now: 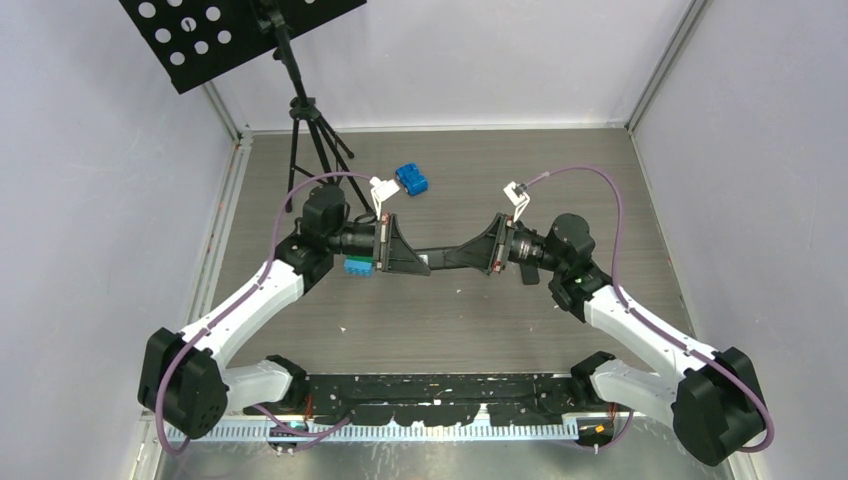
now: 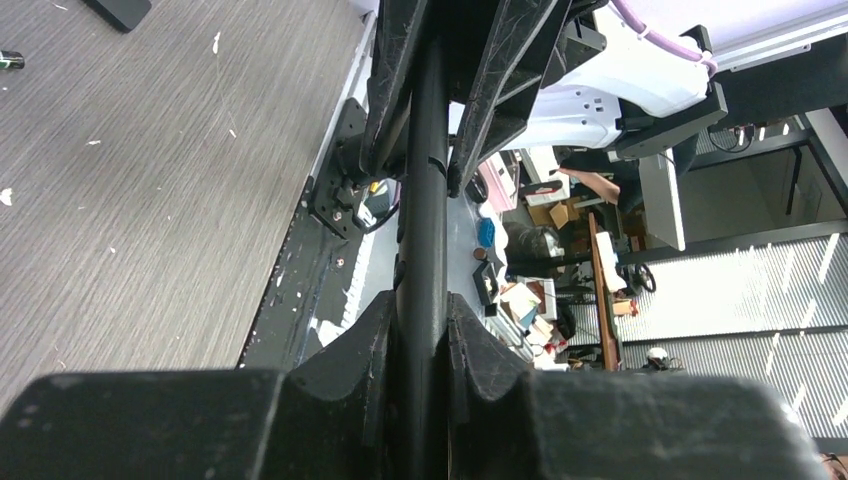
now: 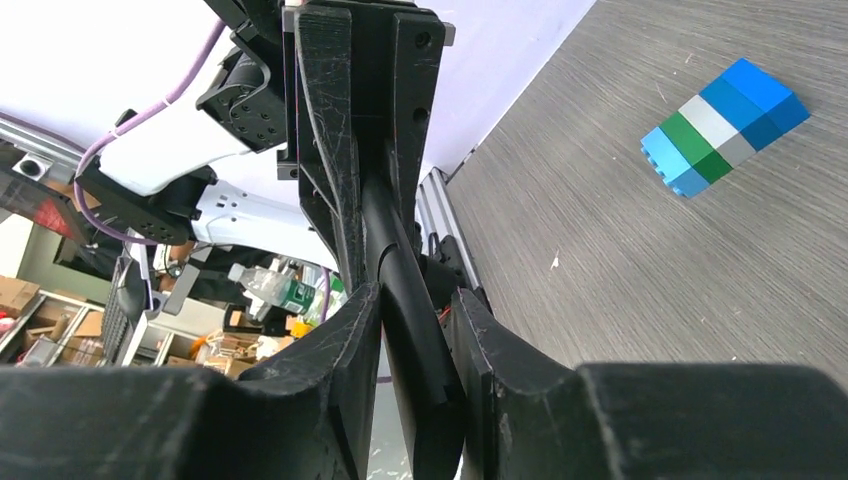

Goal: Load the batteries into the remote control

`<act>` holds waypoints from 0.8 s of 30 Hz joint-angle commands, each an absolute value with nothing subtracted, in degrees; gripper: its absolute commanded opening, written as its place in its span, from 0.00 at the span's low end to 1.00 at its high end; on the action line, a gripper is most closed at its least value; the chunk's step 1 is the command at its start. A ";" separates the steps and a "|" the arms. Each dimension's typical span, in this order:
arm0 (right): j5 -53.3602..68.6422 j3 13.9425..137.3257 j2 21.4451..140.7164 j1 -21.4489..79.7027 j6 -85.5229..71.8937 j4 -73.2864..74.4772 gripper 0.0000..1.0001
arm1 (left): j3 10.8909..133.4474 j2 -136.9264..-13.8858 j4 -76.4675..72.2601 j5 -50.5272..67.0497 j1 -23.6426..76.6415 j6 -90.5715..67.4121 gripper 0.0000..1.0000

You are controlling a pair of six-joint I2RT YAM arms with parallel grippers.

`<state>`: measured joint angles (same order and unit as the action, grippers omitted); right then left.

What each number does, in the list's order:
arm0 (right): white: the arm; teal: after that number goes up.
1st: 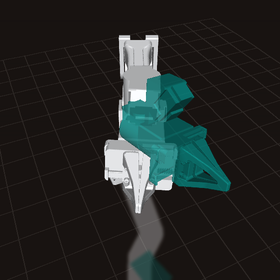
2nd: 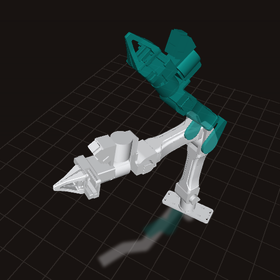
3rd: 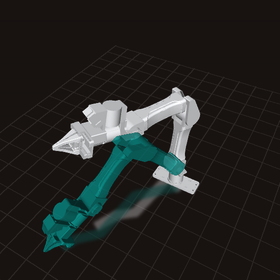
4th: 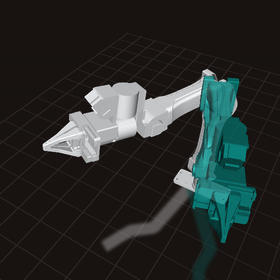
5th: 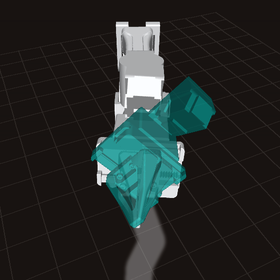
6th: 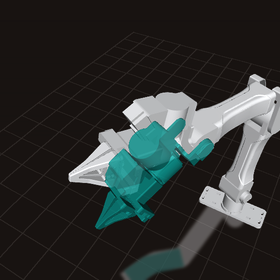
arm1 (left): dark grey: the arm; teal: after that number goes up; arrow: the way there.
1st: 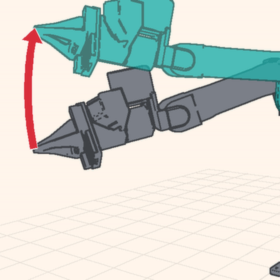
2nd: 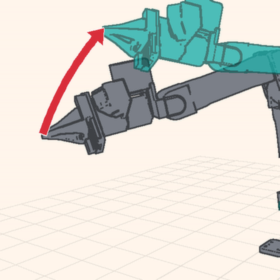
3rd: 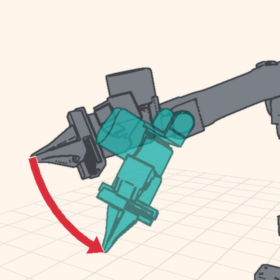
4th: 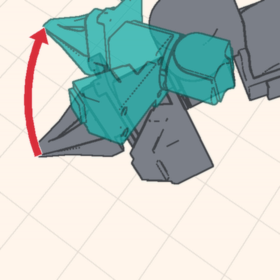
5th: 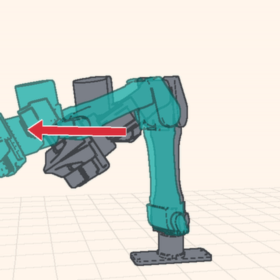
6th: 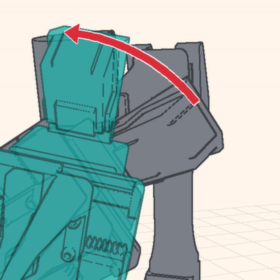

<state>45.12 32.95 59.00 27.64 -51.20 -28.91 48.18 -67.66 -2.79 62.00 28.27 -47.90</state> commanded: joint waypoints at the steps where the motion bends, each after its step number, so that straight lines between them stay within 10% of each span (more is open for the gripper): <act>1: 44.01 31.41 59.27 25.70 -52.01 -31.03 0.42 | 48.22 -64.62 -4.07 64.33 25.71 -49.49 0.00; 9: 41.90 31.77 59.71 25.62 -52.76 -29.20 0.71 | 46.85 -65.20 -1.75 63.74 24.52 -47.75 0.00; 24: 37.75 36.13 57.48 25.58 -45.79 -10.56 0.31 | 48.43 -69.14 9.32 58.27 23.74 -40.34 0.00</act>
